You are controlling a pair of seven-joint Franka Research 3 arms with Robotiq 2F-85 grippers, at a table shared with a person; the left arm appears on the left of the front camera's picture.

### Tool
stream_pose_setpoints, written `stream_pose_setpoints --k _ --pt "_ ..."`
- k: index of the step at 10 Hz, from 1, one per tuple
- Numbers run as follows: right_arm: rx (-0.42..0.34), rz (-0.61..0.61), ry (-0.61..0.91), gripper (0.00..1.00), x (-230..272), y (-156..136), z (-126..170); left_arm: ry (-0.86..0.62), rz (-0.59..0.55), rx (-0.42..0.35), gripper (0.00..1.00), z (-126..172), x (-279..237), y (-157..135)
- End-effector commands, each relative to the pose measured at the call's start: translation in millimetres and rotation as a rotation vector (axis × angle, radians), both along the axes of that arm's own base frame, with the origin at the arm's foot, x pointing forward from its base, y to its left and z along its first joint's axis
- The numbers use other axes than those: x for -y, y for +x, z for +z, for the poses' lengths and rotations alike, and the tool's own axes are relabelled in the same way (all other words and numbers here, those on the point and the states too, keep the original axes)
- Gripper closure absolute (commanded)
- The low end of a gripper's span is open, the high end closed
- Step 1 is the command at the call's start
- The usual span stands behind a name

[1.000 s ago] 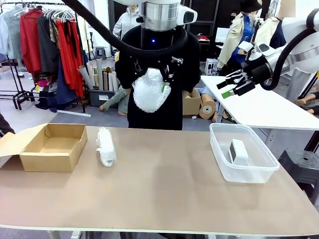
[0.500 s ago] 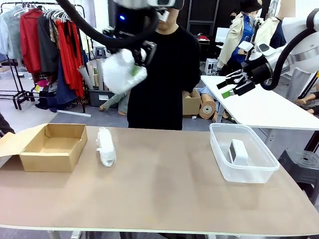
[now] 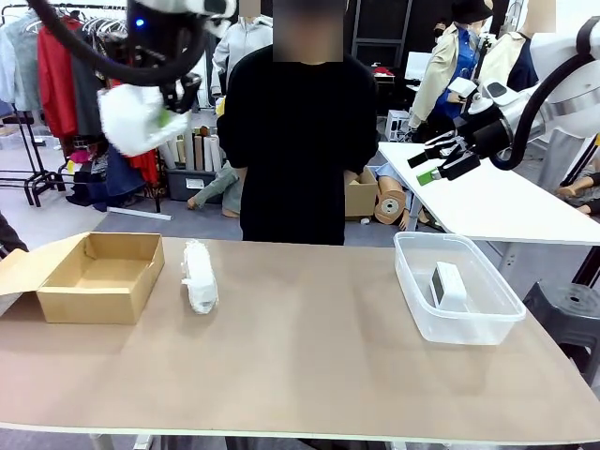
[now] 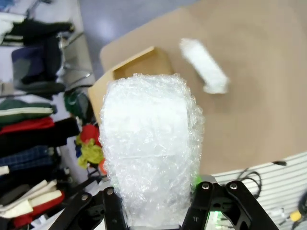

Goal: Separate and place wrapped and unwrapped clocks.
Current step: If the picked Digital clock is wrapped, place it in the Package Box ; if not, place it in the Organizing box.

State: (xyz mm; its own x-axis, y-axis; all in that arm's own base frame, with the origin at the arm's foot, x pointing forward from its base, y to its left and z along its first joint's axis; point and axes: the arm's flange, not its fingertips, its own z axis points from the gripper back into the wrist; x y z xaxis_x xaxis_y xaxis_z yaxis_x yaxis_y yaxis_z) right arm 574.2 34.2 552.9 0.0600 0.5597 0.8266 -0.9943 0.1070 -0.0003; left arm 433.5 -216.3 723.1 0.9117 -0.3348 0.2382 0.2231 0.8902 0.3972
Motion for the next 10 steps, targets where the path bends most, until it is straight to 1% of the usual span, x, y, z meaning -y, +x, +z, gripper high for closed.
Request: stream_pose_setpoints --k 1,2,3,4,5,6,7,8,10 --pt "0.006 -0.002 0.0 0.0 0 0 2 0.058 0.071 0.017 1.0 -29 -21 -7" --pt "0.006 -0.002 0.0 0.0 0 0 2 0.061 0.061 0.035 1.0 -40 -35 -4" --pt "0.006 -0.002 0.0 0.0 0 0 2 0.028 0.099 0.052 1.0 -54 -46 -2" --pt "0.006 -0.002 0.0 0.0 0 0 2 0.024 0.136 0.046 1.0 -67 -57 1" --pt "0.006 -0.002 0.0 0.0 0 0 2 -0.026 0.169 0.042 1.0 -78 -63 2" --pt "0.006 -0.002 0.0 0.0 0 0 2 -0.061 0.191 0.062 1.0 -81 -58 0" --pt "0.006 -0.002 0.0 0.0 0 0 2 -0.122 0.223 0.084 1.0 -73 -45 -2" --pt "0.006 -0.002 0.0 0.0 0 0 2 -0.007 0.168 0.021 1.0 -78 -57 12" --pt "0.006 -0.002 0.0 0.0 0 0 2 -0.007 0.168 0.021 1.0 -78 -57 12"
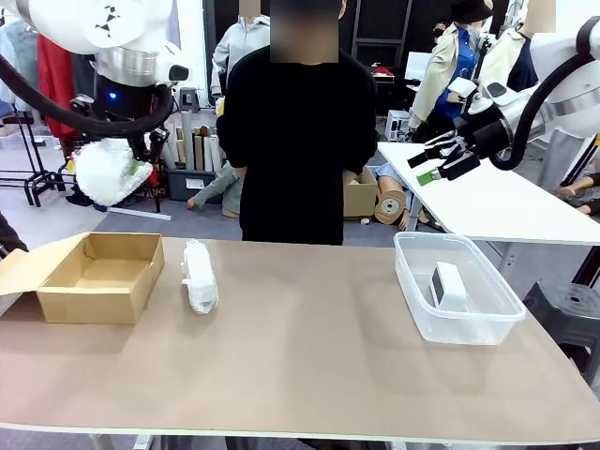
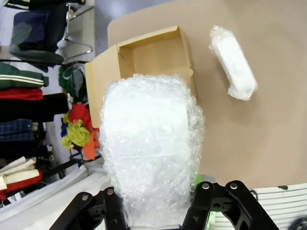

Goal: Separate and place wrapped and unwrapped clocks.
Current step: If the picked Digital clock is wrapped, place it in the Package Box ; if not, place it in the Organizing box.

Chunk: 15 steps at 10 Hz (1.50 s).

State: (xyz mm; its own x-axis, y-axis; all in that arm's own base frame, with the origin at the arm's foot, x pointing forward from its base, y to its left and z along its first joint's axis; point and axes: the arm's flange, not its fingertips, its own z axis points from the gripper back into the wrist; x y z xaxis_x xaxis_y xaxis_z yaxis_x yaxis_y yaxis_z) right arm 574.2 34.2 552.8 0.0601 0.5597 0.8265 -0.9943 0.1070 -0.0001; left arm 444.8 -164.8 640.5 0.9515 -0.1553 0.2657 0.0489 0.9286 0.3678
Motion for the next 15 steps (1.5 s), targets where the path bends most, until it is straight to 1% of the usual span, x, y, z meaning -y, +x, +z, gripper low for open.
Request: stream_pose_setpoints --k 1,2,3,4,5,6,7,9,11,12,13,15 --pt "0.006 -0.002 0.0 0.0 0 0 2 0.029 -0.014 -0.002 1.0 5 -5 1" --pt "0.006 -0.002 0.0 0.0 0 0 2 0.0 0.0 0.0 1.0 0 0 0" --pt "0.006 -0.002 0.0 0.0 0 0 2 -0.003 -0.031 -0.05 1.0 1 -8 7" --pt "0.006 -0.002 0.0 0.0 0 0 2 -0.017 -0.003 -0.029 1.0 -4 -21 23" --pt "0.006 -0.002 0.0 0.0 0 0 2 -0.05 0.022 -0.014 1.0 -6 -27 29" --pt "0.006 -0.002 0.0 0.0 0 0 2 -0.085 0.066 0.043 1.0 -9 -35 37" --pt "0.006 -0.002 0.0 0.0 0 0 2 -0.11 0.076 0.032 1.0 -13 -42 45" --pt "0.006 -0.002 0.0 0.0 0 0 2 -0.157 0.113 -0.015 1.0 -25 -65 70" --pt "0.006 -0.002 0.0 0.0 0 0 2 -0.193 0.163 -0.074 1.0 -44 -99 105" --pt "0.006 -0.002 0.0 0.0 0 0 2 -0.218 0.121 -0.072 1.0 -56 -111 116" --pt "0.006 -0.002 0.0 0.0 0 0 2 -0.232 0.126 -0.09 1.0 -70 -124 127" --pt "0.006 -0.002 0.0 0.0 0 0 2 -0.264 0.15 -0.153 1.0 -100 -144 145"
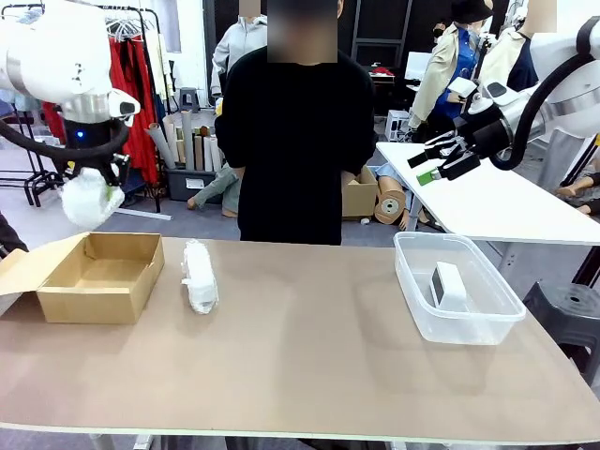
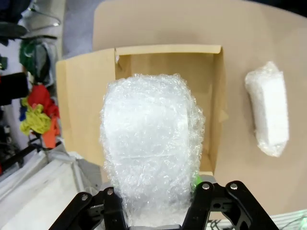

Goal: Separate and place wrapped and unwrapped clocks.
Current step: If the picked Digital clock is wrapped, place it in the Package Box ; if not, place it in the Organizing box.

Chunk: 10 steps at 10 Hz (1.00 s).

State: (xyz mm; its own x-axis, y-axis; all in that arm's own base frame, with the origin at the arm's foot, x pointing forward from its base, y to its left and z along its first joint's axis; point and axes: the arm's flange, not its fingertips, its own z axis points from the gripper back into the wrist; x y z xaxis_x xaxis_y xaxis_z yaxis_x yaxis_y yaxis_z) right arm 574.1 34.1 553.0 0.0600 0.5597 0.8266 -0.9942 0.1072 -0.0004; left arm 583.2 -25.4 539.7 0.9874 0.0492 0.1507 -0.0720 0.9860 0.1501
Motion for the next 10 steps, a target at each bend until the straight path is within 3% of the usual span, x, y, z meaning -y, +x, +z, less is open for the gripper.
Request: stream_pose_setpoints --k 1,6,8,9,10 --pt "0.005 -0.002 0.0 0.0 0 0 2 -0.04 0.007 -0.055 1.0 -16 -13 13" --pt "0.005 -0.002 0.0 0.0 0 0 2 -0.022 0.119 -0.062 1.0 -76 -17 2" --pt "0.005 -0.002 0.0 0.0 0 0 2 -0.008 0.138 -0.025 1.0 -65 -8 -5" --pt "0.005 -0.002 0.0 0.0 0 0 2 -0.028 0.109 -0.082 1.0 -80 -15 10" --pt "0.005 -0.002 0.0 0.0 0 0 2 -0.028 0.109 -0.082 1.0 -80 -15 10"
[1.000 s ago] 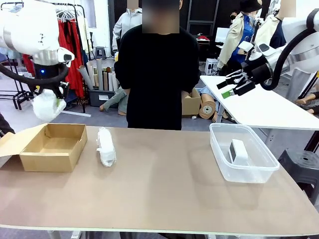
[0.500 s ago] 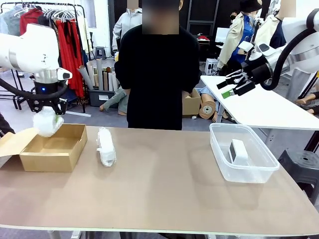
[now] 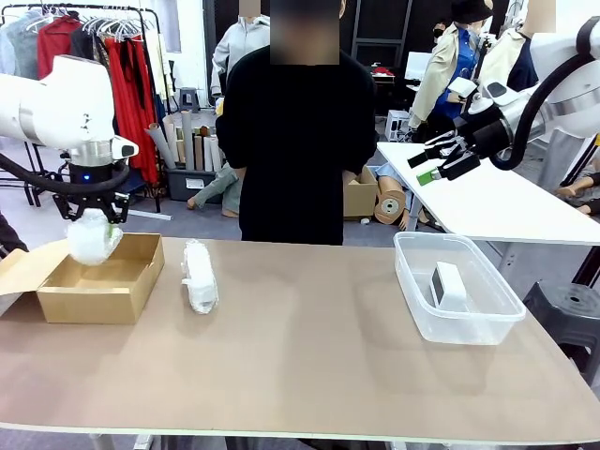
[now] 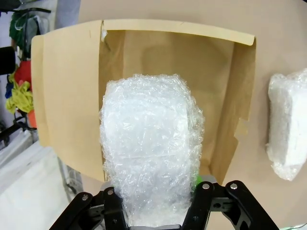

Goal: Separate and place wrapped and unwrapped clocks.
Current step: If the picked Digital clock is wrapped, place it in the Package Box ; if not, place it in the Organizing box.

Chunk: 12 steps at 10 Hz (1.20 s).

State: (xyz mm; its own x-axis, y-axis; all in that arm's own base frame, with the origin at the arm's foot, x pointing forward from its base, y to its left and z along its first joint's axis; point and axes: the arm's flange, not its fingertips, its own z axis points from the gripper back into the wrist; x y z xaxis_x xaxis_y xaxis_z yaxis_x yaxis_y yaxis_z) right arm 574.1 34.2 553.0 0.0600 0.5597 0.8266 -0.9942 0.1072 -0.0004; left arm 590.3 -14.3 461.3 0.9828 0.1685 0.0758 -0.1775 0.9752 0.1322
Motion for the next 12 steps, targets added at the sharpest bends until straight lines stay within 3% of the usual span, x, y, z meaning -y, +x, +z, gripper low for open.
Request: stream_pose_setpoints --k 1,9,12 --pt "0.006 -0.002 0.0 0.0 0 0 2 -0.001 -0.009 -0.009 1.0 -1 -4 3" --pt "0.006 -0.002 0.0 0.0 0 0 2 0.045 0.071 -0.047 1.0 -31 -23 27" --pt "0.006 -0.002 0.0 0.0 0 0 2 0.081 0.04 -0.053 1.0 -47 -29 31"
